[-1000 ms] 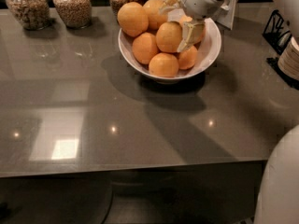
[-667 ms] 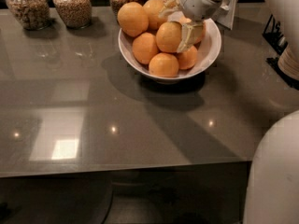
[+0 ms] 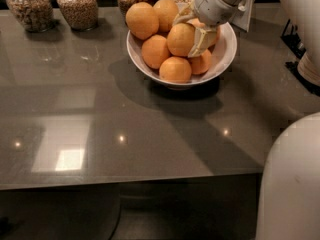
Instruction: Pick orange from white bowl
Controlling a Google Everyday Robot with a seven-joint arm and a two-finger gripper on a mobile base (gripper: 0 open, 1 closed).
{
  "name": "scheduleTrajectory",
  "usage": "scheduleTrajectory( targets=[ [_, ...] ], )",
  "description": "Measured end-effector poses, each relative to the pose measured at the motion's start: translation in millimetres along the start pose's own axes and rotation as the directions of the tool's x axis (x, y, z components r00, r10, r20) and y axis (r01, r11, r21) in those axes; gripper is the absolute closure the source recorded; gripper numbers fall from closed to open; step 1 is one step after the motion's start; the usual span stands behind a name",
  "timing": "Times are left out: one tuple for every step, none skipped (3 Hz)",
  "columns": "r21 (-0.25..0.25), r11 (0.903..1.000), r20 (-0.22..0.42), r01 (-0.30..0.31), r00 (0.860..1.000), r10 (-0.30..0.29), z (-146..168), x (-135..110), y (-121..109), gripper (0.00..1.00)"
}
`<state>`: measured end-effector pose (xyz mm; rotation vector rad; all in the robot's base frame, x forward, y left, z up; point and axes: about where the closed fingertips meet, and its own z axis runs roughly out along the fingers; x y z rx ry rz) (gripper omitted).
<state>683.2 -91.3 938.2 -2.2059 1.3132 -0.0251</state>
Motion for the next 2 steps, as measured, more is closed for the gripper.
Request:
scheduleTrajectory(
  targets=[
    [0.034,0.9964,0.061,-0.078,0.995,0.076,-19.3,-5.3,7.8,0.96],
    [0.11,0.9783,0.169,-0.176,0.973,0.156,-57.6,-14.4,12.1,1.0]
  ],
)
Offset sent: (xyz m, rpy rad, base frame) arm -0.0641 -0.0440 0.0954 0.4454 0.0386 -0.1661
